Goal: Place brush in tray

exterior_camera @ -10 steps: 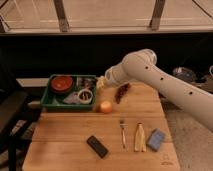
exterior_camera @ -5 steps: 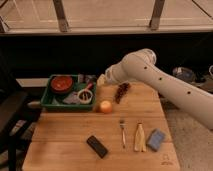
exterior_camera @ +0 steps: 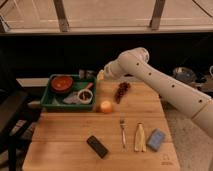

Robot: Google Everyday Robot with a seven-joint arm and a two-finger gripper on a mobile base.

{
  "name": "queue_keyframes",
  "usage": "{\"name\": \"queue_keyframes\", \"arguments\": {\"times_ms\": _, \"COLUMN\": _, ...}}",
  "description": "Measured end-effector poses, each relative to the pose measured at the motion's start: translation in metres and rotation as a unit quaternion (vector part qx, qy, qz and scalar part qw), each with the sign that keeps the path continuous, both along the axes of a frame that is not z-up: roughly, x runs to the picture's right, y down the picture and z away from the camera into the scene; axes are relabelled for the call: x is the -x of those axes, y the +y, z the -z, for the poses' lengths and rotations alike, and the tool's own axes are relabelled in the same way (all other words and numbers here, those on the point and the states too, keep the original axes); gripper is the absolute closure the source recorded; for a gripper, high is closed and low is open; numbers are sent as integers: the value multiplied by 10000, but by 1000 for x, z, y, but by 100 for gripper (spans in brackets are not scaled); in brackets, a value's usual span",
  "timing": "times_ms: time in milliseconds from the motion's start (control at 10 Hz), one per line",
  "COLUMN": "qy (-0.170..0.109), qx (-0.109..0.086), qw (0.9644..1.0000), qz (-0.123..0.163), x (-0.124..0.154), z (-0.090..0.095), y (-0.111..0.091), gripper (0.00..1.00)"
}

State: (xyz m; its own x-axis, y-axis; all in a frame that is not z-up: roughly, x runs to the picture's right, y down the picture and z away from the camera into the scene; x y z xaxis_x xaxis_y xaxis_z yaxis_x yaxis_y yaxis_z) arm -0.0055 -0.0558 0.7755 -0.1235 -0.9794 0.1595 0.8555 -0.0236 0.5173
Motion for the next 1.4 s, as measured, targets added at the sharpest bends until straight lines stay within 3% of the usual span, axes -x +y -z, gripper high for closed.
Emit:
{"name": "queue_keyframes", "arguments": {"times_ms": 300, "qy": -105, "qx": 159, "qw": 9998, "qz": 71, "x": 2, "z": -20, "y": 13, "gripper": 61}}
{"name": "queue_keyframes", "arguments": {"times_ms": 600, "qy": -267, "qx": 310, "qw": 9991, "qz": 65, "x": 10, "z": -37, "y": 26, "gripper": 38}}
{"name": "queue_keyframes", "arguments": {"times_ms": 1100, "qy": -413, "qx": 467, "qw": 9979, "qz": 151, "x": 29, "z": -55, "y": 35, "gripper": 38}}
{"name": "queue_keyframes", "arguments": {"times_ms": 1400, "qy": -427, "qx": 371, "qw": 9983, "qz": 169, "x": 30, "z": -45, "y": 31, "gripper": 38}}
